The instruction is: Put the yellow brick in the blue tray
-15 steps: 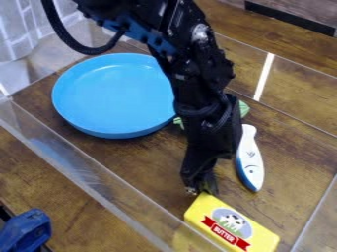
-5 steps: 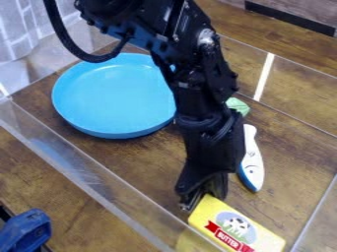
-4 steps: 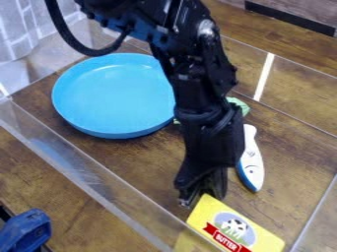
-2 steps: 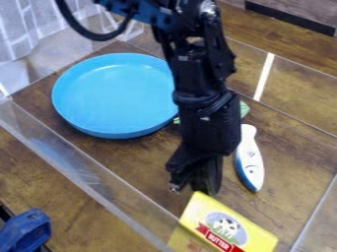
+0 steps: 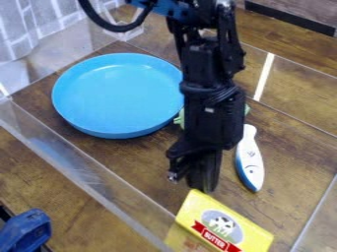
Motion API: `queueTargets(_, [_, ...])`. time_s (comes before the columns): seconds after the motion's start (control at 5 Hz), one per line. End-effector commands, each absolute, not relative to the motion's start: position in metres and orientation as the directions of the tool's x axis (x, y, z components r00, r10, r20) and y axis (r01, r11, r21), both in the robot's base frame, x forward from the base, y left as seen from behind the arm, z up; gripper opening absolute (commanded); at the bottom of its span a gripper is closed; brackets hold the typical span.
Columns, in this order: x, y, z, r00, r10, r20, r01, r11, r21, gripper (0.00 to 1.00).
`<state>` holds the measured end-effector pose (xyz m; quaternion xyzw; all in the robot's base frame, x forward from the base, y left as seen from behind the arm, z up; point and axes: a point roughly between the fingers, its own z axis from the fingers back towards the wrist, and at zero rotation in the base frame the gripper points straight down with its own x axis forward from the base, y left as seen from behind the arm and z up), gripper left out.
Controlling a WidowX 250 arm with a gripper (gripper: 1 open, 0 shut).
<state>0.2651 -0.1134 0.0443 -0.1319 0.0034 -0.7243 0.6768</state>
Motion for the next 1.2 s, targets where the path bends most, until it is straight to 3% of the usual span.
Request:
queueTargets(0.0, [0.273, -0.129, 0.073, -0.04, -0.982, 0.185, 0.987, -0.068, -0.148, 0.0])
queueTargets(0.2, [0.273, -0.132, 0.082, -0.054, -0.983, 0.174, 0.983, -0.083, -0.164, 0.0])
queueTargets(0.4, [0.269, -0.138, 0.073, -0.074, -0.98, 0.186, 0.979, -0.107, -0.176, 1.0])
queueTargets(0.6, [0.265, -0.143, 0.068, -0.087, -0.977, 0.196, 0.975, -0.124, -0.184, 1.0])
queueTargets(0.8, [0.266, -0.135, 0.059, -0.11, -0.975, 0.194, 0.971, -0.147, -0.189, 0.0])
queueTargets(1.0, [0.266, -0.13, 0.045, -0.133, -0.972, 0.194, 0.966, -0.171, -0.195, 1.0])
